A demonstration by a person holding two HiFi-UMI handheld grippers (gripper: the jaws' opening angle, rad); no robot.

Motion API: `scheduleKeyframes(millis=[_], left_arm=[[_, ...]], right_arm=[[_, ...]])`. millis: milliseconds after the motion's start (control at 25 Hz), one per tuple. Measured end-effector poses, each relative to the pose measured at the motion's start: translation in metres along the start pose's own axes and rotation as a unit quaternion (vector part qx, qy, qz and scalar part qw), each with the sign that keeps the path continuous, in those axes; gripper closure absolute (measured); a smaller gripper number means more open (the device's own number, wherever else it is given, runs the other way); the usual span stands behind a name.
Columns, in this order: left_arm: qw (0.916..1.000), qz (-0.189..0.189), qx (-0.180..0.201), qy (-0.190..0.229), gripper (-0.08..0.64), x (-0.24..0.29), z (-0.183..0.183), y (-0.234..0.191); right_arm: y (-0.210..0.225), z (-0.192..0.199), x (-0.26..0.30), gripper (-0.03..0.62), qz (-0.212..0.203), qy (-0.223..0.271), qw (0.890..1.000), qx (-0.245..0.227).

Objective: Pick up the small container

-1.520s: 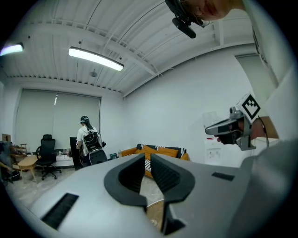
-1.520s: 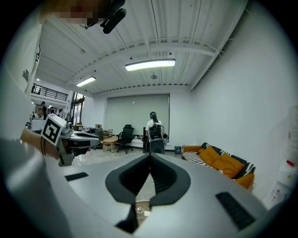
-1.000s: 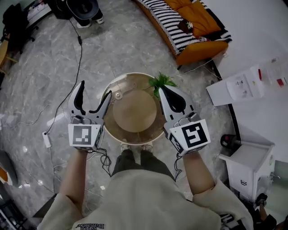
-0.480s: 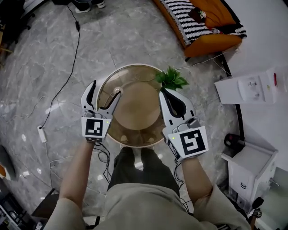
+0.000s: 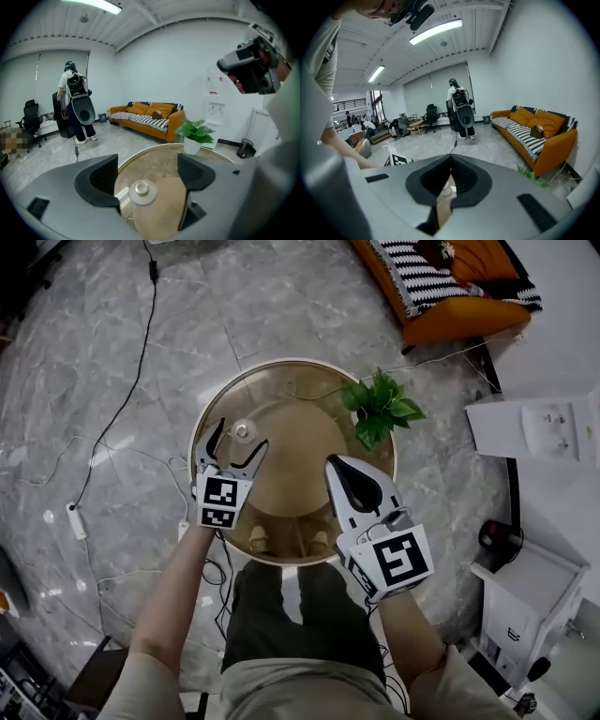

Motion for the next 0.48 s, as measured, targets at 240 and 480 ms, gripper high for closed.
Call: scheduleKeyframes(millis=[240, 480], left_arm=[[0.9984, -0.016, -0.042, -0.033, 0.188, 0.052, 0.064, -0.015], [0.9975, -0.018, -0.05, -0.047, 0.189, 0.086, 0.096, -0.021]], right_arm=[[0.001, 0.055, 0.024, 0.597, -0.012, -0.034, 0.999, 0.034], [0.012, 0.088, 0.037, 0.595, -0.002, -0.046, 0.997, 0.063]])
Point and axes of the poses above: the fingertips, and each gripper's own axes: x forward along the fingers, y to its right, z out of its underside, the point moved 8 cm from there along -x, backward along the fingers, and after that the axes turned 6 degrees about z, right-handed, at the moved point
